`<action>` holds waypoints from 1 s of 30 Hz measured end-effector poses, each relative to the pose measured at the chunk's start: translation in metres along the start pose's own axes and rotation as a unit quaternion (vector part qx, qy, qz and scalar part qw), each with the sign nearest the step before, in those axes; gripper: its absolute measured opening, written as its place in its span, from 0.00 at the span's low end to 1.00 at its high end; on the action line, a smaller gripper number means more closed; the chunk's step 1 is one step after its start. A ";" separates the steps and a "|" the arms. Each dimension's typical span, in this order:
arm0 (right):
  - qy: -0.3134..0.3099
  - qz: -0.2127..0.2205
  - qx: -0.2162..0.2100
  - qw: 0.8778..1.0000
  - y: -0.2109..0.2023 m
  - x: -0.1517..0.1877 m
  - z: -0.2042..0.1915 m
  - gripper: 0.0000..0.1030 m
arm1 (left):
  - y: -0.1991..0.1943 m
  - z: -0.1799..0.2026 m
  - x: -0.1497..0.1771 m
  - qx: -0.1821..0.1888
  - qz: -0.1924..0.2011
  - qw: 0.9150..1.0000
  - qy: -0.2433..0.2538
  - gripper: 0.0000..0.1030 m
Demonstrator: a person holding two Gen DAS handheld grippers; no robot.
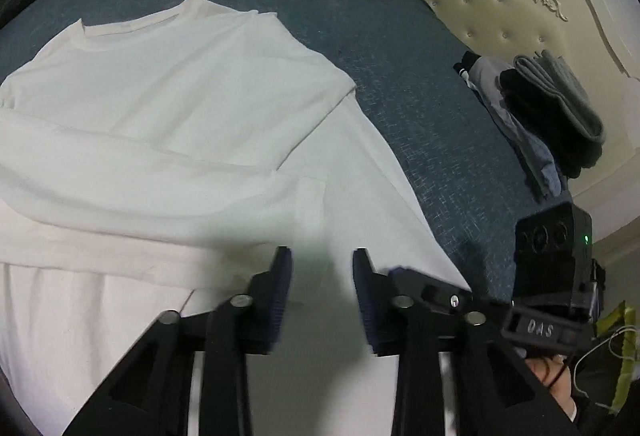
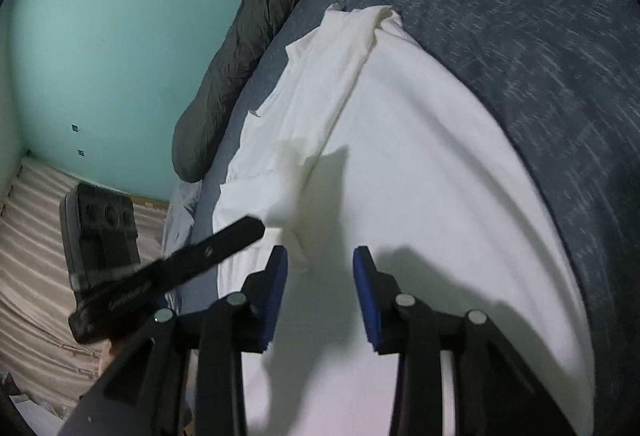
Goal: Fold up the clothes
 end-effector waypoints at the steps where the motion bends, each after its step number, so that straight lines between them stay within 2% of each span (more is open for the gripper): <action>1: -0.003 0.001 0.004 1.000 0.003 -0.002 -0.002 0.35 | -0.002 -0.005 0.001 0.000 0.002 1.000 -0.004 0.34; 4: 0.001 -0.003 0.014 1.000 0.009 -0.006 0.000 0.38 | -0.014 -0.034 0.012 -0.015 0.008 0.999 -0.030 0.34; 8: 0.005 -0.008 0.006 1.000 0.014 -0.009 -0.001 0.38 | -0.029 -0.074 0.026 -0.035 0.016 0.997 -0.065 0.34; 16: -0.008 -0.035 0.019 0.999 0.036 -0.012 -0.009 0.38 | -0.056 -0.155 0.061 -0.082 0.030 0.988 -0.128 0.34; 22: -0.017 -0.050 0.018 0.998 0.060 -0.012 -0.012 0.38 | -0.057 -0.187 0.078 -0.093 0.032 0.984 -0.150 0.34; 23: -0.021 -0.052 0.017 0.998 0.063 -0.013 -0.013 0.34 | -0.058 -0.190 0.079 -0.094 0.036 0.983 -0.153 0.34; 24: -0.022 -0.052 0.014 0.998 0.064 -0.013 -0.013 0.20 | -0.060 -0.194 0.079 -0.098 0.042 0.982 -0.157 0.34; 26: -0.021 -0.051 0.006 0.998 0.066 -0.013 -0.011 0.07 | -0.065 -0.201 0.080 -0.105 0.054 0.979 -0.165 0.34; 28: -0.020 -0.042 0.000 0.999 0.062 -0.015 -0.010 0.03 | -0.073 -0.210 0.078 -0.117 0.066 0.975 -0.174 0.34; 30: -0.018 -0.031 -0.011 0.999 0.056 -0.017 -0.010 0.03 | -0.081 -0.221 0.074 -0.143 0.080 0.969 -0.182 0.34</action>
Point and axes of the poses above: each gripper's, at about its wrist camera, not at the fingertips, and y roughly the way its jaws point, z to its right, x to its underside, the point moved 4 cm from there along y, roughly the way its jaws point, and after that the axes turned 10 degrees about -z, right-handed, at the moved point
